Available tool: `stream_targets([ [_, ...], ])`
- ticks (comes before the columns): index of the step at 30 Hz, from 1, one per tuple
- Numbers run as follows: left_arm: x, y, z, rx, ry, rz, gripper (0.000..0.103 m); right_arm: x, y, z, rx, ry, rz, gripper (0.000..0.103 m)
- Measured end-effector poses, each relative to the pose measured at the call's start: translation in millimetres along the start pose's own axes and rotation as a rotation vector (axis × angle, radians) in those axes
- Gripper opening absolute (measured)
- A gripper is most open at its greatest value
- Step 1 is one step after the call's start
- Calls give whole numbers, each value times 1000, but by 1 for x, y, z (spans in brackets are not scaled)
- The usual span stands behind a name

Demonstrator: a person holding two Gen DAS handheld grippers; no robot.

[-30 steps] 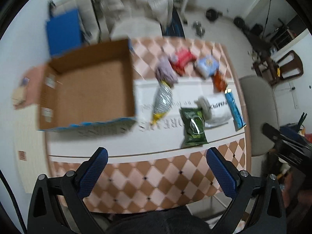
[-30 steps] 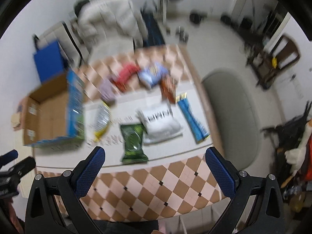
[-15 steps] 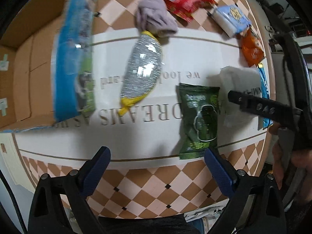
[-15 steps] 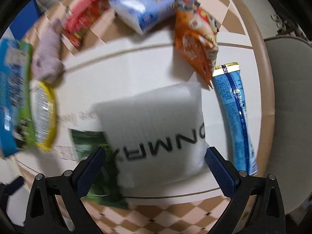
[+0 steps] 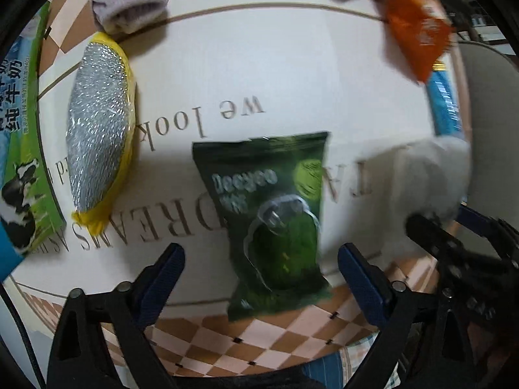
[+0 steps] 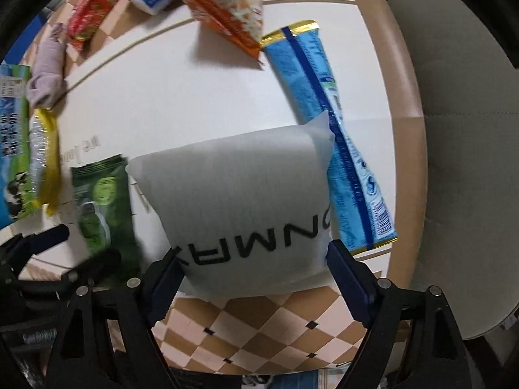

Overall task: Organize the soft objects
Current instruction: 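Grasp the green wipes pack with left tool while right tool grasps white NMAX pouch, then lower both held packs into the cardboard box and open both tools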

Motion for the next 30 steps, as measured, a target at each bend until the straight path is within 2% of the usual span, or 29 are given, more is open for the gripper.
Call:
stream_targets([
  [1, 0, 3, 2, 8, 1, 9, 76, 0, 3, -3, 5, 6, 4, 91],
  [2, -2, 8, 3, 18, 6, 18, 73, -1, 3, -4, 1, 8, 6, 92],
  [4, -5, 14, 5, 32, 11, 27, 49, -1, 6, -9, -7, 9, 0, 92],
  [6, -9, 14, 4, 71, 28, 12, 48, 2, 9, -15, -12, 16, 1, 93],
  [10, -17, 12, -2, 84, 24, -11, 34, 3, 10, -19, -23, 32, -12, 90],
  [13, -25, -8, -3, 125, 49, -54, 32, 3, 8, -14, -29, 39, -66, 79],
  [15, -35, -28, -3, 127, 54, -98, 32, -9, -8, -12, 8, 53, -71, 70],
  [17, -49, -50, -2, 122, 54, -142, 32, -25, -26, -4, 105, 54, -58, 69],
  [19, -68, -87, 6, 115, 47, -218, 32, -41, -52, 8, 159, 12, -86, 69],
  [22, -93, -144, 31, 115, 5, -309, 32, -67, -101, 38, 236, -79, -136, 69],
  [25, -105, -209, 69, 141, -66, -374, 32, -84, -143, 101, 324, -158, -177, 69],
  [30, -112, -255, 160, 137, -193, -416, 32, -102, -179, 246, 413, -273, -209, 69],
])
Point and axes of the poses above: each gripper's, at about its wrist camera, not at the fingertips, and y roughly the way its jaws point, z to its left, x to its top, the point moved 8 cm from there along y, roughly the way its jaws point, and after that the axes turned 13 degrees about y, right-handed, at the moved point
